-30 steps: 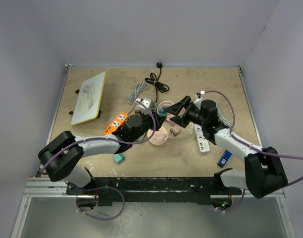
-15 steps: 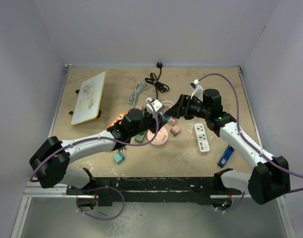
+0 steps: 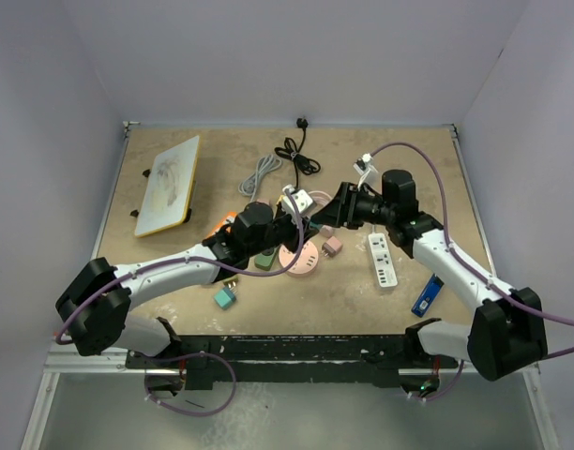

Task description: Insert the plug

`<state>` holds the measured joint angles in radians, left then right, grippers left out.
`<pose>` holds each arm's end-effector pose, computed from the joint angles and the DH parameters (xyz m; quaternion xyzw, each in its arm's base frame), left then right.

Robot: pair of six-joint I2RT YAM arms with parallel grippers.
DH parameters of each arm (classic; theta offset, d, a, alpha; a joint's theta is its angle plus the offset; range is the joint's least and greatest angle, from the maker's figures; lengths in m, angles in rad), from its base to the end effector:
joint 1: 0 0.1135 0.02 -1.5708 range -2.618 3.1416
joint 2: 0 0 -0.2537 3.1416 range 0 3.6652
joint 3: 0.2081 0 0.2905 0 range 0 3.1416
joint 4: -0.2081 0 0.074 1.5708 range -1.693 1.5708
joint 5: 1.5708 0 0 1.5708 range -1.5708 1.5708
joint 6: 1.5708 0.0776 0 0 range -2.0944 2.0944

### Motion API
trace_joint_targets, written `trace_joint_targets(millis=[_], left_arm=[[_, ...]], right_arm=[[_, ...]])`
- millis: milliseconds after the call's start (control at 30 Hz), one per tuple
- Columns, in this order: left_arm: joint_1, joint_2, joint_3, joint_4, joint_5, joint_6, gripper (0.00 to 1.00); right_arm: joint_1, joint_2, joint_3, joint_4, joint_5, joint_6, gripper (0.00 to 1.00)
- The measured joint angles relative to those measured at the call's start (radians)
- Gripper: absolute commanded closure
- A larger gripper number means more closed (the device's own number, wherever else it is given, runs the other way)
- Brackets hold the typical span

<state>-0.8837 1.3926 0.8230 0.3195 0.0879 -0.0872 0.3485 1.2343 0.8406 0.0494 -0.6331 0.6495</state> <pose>0.2442 -0.3084 0.2230 0.3308 0.7168 -0.3166 0.5258 0.3136 0.1628 0.2533 -0.0606 0.7952 0.4853 0.3584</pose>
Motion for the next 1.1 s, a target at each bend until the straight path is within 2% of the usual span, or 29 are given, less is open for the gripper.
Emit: trace_joint_targets(millis=[67,100,133,200,267,333,400,500,667,867,1033,1100], left_arm=[[0.0,0.0,0.001,-0.004,0.005,0.002,0.99],[0.0,0.0,0.001,-0.012,0.007,0.002,0.94],[0.0,0.0,0.001,-0.018,0.007,0.002,0.86],[0.0,0.0,0.002,-0.022,0.006,-0.003,0.69],[0.0,0.0,0.002,-0.024,-0.003,-0.011,0.58],[0.0,-0.004,0.002,-0.017,-0.015,-0.034,0.5],[0.0,-0.019,-0.005,0.006,-0.024,-0.064,0.47],[0.0,-0.071,-0.04,0.07,-0.033,-0.122,0.46],[0.0,-0.135,-0.101,0.272,-0.043,-0.23,0.46],[0.0,-0.13,-0.119,0.48,-0.043,-0.273,0.47],[0.0,-0.106,-0.092,0.538,-0.01,-0.258,0.53],[0.0,-0.1,-0.077,0.541,0.005,-0.243,0.63]], right_arm=[[0.0,0.011,-0.012,0.024,-0.026,0.018,0.57],[0.0,0.016,-0.018,0.036,-0.043,0.031,0.64],[0.0,0.018,-0.023,0.047,-0.05,0.035,0.67],[-0.001,0.018,-0.035,0.063,-0.063,0.05,0.69],[-0.003,0.017,-0.05,0.088,-0.071,0.076,0.69],[-0.003,0.009,-0.079,0.134,-0.077,0.127,0.69],[-0.003,-0.006,-0.119,0.201,-0.085,0.193,0.69],[-0.002,-0.041,-0.195,0.362,-0.093,0.35,0.69],[-0.002,-0.053,-0.254,0.652,-0.092,0.621,0.68],[-0.002,-0.084,-0.26,0.832,-0.082,0.863,0.68],[-0.002,-0.087,-0.26,0.946,-0.064,1.024,0.68],[-0.002,-0.087,-0.26,0.976,-0.065,1.067,0.68]])
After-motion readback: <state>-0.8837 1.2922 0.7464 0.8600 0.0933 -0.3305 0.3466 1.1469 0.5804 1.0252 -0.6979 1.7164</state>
